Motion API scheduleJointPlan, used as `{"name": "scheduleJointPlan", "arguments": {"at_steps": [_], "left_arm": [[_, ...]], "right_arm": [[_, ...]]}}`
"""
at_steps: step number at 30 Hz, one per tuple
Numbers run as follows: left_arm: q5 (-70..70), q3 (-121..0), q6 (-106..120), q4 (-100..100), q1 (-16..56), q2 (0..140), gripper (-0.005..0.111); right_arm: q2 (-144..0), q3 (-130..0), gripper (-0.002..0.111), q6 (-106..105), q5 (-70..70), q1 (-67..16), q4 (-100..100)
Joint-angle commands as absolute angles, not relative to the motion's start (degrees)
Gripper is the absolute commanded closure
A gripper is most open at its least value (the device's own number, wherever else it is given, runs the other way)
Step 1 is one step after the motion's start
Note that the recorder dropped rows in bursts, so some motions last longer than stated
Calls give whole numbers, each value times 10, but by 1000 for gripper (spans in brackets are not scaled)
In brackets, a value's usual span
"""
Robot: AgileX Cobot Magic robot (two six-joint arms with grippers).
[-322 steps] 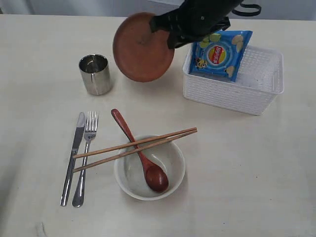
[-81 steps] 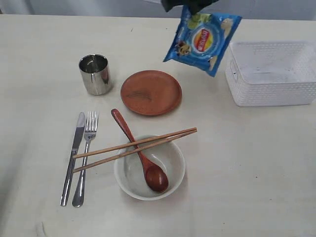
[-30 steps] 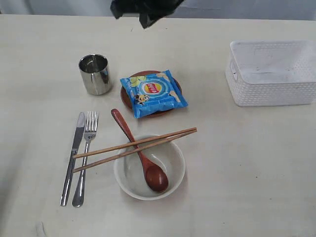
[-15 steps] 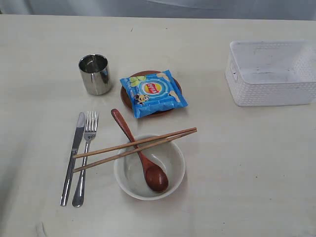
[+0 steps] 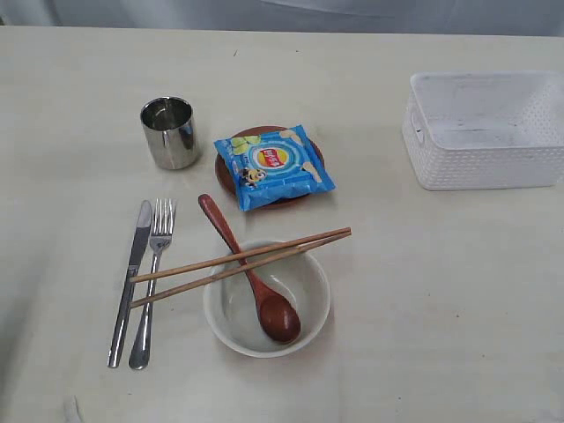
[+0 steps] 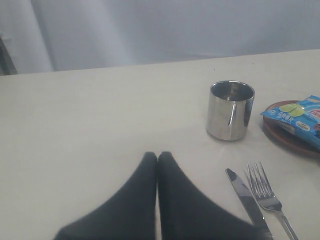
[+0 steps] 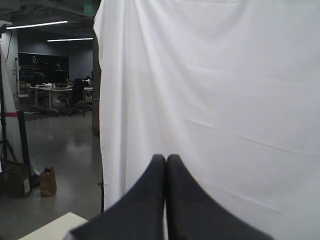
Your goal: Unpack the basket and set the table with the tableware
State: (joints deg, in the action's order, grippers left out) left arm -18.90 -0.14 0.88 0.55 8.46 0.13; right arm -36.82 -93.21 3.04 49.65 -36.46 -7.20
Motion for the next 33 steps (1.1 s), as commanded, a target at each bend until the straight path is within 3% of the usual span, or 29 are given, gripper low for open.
{"name": "scheduleJointPlan", "arguments": {"at_steps": [1,33], "left_arm": [[-184,0,6,4,88,0,107],[-184,0,6,4,88,0,107]], "right_arm": [[-327,-930,109,32,527,-361,-79],[0,-935,109,34,544,-361,-63]]}}
